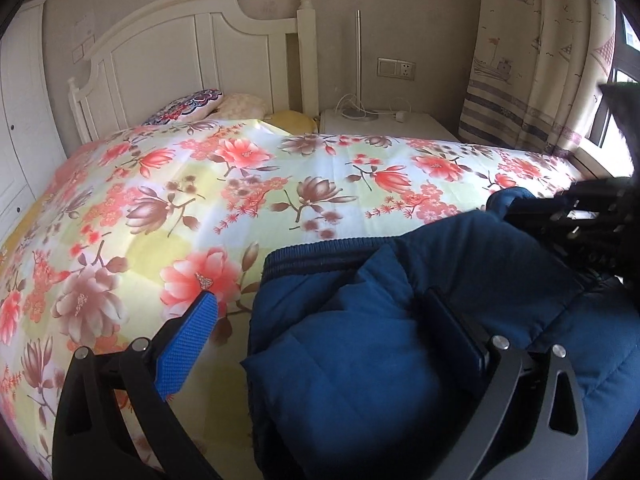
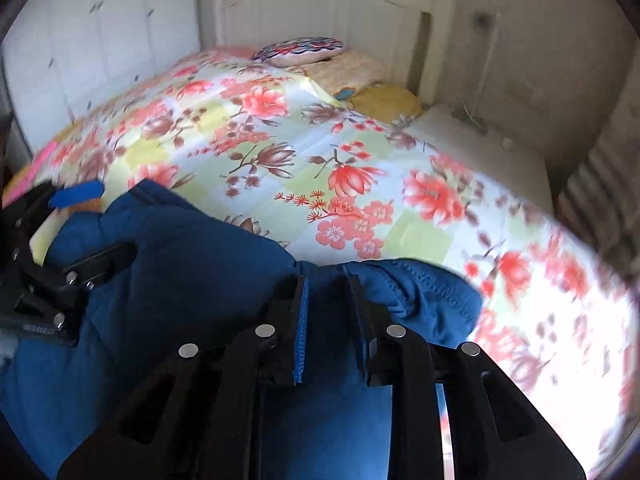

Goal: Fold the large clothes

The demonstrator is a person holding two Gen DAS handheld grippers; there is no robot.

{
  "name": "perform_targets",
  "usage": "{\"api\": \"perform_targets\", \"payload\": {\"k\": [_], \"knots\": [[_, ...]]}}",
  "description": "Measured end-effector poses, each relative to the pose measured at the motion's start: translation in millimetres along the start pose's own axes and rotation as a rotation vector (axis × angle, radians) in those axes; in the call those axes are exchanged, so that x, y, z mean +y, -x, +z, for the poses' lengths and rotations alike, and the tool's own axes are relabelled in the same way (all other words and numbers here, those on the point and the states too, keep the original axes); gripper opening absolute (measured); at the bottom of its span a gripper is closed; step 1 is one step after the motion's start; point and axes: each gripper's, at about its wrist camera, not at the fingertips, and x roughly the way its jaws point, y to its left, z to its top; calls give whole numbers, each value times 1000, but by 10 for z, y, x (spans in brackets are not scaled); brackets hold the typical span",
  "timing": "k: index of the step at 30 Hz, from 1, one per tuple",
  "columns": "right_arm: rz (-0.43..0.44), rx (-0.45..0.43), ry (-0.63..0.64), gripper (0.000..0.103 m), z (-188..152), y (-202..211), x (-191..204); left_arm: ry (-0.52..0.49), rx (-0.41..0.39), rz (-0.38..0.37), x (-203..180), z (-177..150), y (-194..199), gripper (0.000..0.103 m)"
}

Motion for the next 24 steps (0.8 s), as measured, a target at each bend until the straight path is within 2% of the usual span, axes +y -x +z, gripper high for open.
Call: {"api": "perform_targets", "payload": {"k": [4,5,7,9,12,14,16,18,20,21,23,24], "knots": [[-24,-151,-199,25,8,353,-453,3,1,0,2,-6,1,101],[-18,-158,-244,25,-39,356,-555,2,0,0,2,-6,0,101],[42,-115,-297,25,-113,201,-669,4,1,-2,5,-7,0,101],[68,12,-243,25,-229,-180,-557,9,0,-2,4,-9,8,101],[75,22,-256,25,-228,-240,-531,17,-3,2,17,-6,13,101],[15,26,-216,25,-97,-121,-491,16,-8,3,11,-8,27,101],[-32,-31,-177,25,42,71,-384,16,-7,1,18,-2,19,101],[21,-84,-157,25,102,171,-257,19,-7,-3,22,-1,17,101],[39,-24,-89,25,107,24,-67,20,-7,-4,28,0,16,101],[23,62,-30,26,56,-186,77,21,-8,-3,32,-1,17,101],[-60,67,77,26,45,-239,255,31,-4,-7,56,-5,9,101],[-85,86,89,26,101,-207,276,36,-2,-12,71,-6,8,101]]}}
